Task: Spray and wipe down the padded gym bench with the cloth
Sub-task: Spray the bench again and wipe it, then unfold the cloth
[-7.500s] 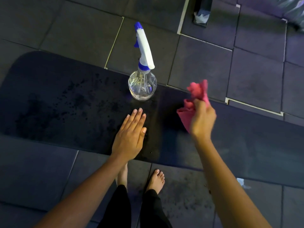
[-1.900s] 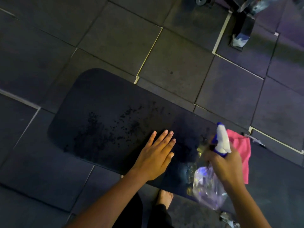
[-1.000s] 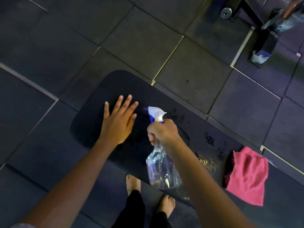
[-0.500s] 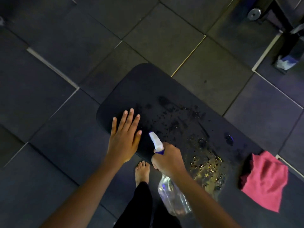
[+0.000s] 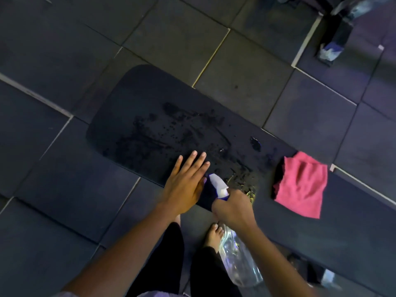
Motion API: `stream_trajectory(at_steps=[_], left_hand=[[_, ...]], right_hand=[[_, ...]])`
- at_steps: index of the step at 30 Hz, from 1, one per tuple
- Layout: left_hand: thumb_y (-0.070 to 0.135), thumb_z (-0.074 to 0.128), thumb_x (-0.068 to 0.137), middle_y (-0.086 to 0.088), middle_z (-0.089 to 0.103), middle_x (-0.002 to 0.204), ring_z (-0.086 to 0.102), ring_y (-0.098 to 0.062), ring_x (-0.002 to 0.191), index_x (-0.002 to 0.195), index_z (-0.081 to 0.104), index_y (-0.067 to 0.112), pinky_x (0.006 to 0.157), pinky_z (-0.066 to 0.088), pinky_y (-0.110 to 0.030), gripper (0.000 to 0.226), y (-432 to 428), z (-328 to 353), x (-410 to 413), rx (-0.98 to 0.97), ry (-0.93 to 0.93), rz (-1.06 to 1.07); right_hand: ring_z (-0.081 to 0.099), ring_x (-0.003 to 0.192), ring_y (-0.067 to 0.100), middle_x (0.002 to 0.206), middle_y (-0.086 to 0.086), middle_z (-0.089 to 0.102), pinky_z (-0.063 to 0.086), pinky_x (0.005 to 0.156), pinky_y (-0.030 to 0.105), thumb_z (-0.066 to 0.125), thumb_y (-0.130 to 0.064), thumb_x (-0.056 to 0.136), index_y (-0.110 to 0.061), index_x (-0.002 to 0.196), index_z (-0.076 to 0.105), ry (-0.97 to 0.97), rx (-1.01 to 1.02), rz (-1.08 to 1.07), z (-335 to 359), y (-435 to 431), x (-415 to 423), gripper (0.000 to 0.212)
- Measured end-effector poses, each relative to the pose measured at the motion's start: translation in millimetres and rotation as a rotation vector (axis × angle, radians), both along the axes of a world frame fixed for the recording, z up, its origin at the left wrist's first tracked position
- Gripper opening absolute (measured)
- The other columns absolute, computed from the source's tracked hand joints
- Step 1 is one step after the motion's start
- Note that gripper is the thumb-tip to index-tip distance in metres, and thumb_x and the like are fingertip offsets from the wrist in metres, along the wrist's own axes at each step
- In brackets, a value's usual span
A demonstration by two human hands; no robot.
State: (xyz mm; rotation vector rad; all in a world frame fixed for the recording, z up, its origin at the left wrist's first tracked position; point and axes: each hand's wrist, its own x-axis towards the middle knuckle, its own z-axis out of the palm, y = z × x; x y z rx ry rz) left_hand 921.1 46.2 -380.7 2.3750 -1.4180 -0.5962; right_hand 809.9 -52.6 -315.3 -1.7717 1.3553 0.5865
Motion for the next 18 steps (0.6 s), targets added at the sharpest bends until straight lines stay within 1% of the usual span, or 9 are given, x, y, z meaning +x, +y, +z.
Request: stream_trajectory(at_steps=[2, 4, 6, 8, 10, 12, 15, 17, 18], left_hand=[[0.024, 0.043, 0.099, -0.001, 0.027, 0.157, 0.017, -0.022, 0.147, 0.142, 0.044, 0.015, 0.119, 0.016, -0.048, 0.045, -6, 0, -16, -0.001, 0.016, -0.022], [0.024, 0.044, 0.098, -0.001, 0.028, 0.157, 0.019, -0.022, 0.147, 0.142, 0.045, 0.015, 0.118, 0.018, -0.049, 0.045, -8, -2, -30, -0.001, 0.007, -0.035], [0.025, 0.046, 0.098, -0.002, 0.029, 0.156, 0.022, -0.022, 0.146, 0.141, 0.045, 0.013, 0.118, 0.021, -0.050, 0.045, -10, -3, -44, 0.000, -0.015, -0.038], [0.023, 0.050, 0.096, -0.003, 0.033, 0.154, 0.026, -0.023, 0.145, 0.140, 0.047, 0.012, 0.117, 0.023, -0.050, 0.045, -11, -4, -57, -0.020, -0.031, -0.048], [0.020, 0.054, 0.094, -0.004, 0.037, 0.152, 0.029, -0.025, 0.143, 0.138, 0.050, 0.012, 0.115, 0.025, -0.050, 0.045, -14, -5, -70, -0.042, -0.032, -0.072], [0.019, 0.055, 0.094, -0.003, 0.038, 0.152, 0.029, -0.026, 0.143, 0.137, 0.051, 0.011, 0.115, 0.025, -0.051, 0.045, -19, -4, -82, -0.058, -0.020, -0.085], [0.021, 0.049, 0.097, -0.002, 0.035, 0.154, 0.023, -0.026, 0.145, 0.139, 0.048, 0.012, 0.117, 0.022, -0.048, 0.043, -30, -2, -95, -0.052, 0.009, -0.111], [0.023, 0.044, 0.099, -0.001, 0.032, 0.155, 0.020, -0.024, 0.146, 0.140, 0.046, 0.013, 0.118, 0.019, -0.046, 0.043, -40, 1, -103, -0.041, 0.015, -0.132], [0.023, 0.043, 0.099, -0.002, 0.032, 0.155, 0.020, -0.024, 0.147, 0.141, 0.046, 0.013, 0.118, 0.018, -0.046, 0.043, -46, 3, -106, -0.041, 0.017, -0.136]], right_hand=[[0.065, 0.071, 0.027, 0.073, 0.008, 0.069, 0.055, 0.063, 0.032, 0.043, -0.023, 0.056, -0.008, 0.075, 0.068, -0.005, 0.012, -0.052, 0, -4, -17, 0.034], [0.062, 0.068, 0.027, 0.072, 0.007, 0.068, 0.053, 0.062, 0.032, 0.048, -0.017, 0.063, -0.008, 0.076, 0.066, -0.026, 0.037, -0.079, 0, -7, -34, 0.024], [0.064, 0.067, 0.028, 0.070, 0.008, 0.069, 0.054, 0.061, 0.033, 0.050, -0.014, 0.067, -0.007, 0.071, 0.065, -0.038, 0.027, -0.126, 0, -10, -52, 0.017], [0.067, 0.068, 0.028, 0.067, 0.010, 0.070, 0.056, 0.062, 0.034, 0.050, -0.015, 0.065, -0.006, 0.067, 0.066, -0.059, -0.003, -0.187, -1, -15, -67, 0.019], [0.067, 0.067, 0.028, 0.066, 0.009, 0.070, 0.057, 0.063, 0.037, 0.049, -0.017, 0.062, -0.006, 0.068, 0.066, -0.104, -0.004, -0.229, 1, -19, -80, 0.021], [0.065, 0.063, 0.027, 0.066, 0.006, 0.068, 0.056, 0.064, 0.040, 0.054, -0.012, 0.065, -0.012, 0.072, 0.064, -0.198, 0.027, -0.274, 5, -22, -91, 0.013], [0.055, 0.056, 0.019, 0.061, -0.002, 0.060, 0.054, 0.060, 0.039, 0.059, -0.007, 0.065, -0.024, 0.082, 0.064, -0.406, 0.065, -0.336, 16, -27, -106, 0.025], [0.054, 0.056, 0.014, 0.061, -0.002, 0.059, 0.051, 0.057, 0.030, 0.060, -0.004, 0.063, -0.032, 0.088, 0.064, -0.570, 0.071, -0.367, 26, -32, -113, 0.038], [0.057, 0.061, 0.014, 0.066, 0.002, 0.063, 0.052, 0.060, 0.026, 0.061, 0.001, 0.065, -0.034, 0.097, 0.065, -0.643, 0.071, -0.388, 30, -34, -117, 0.047]])
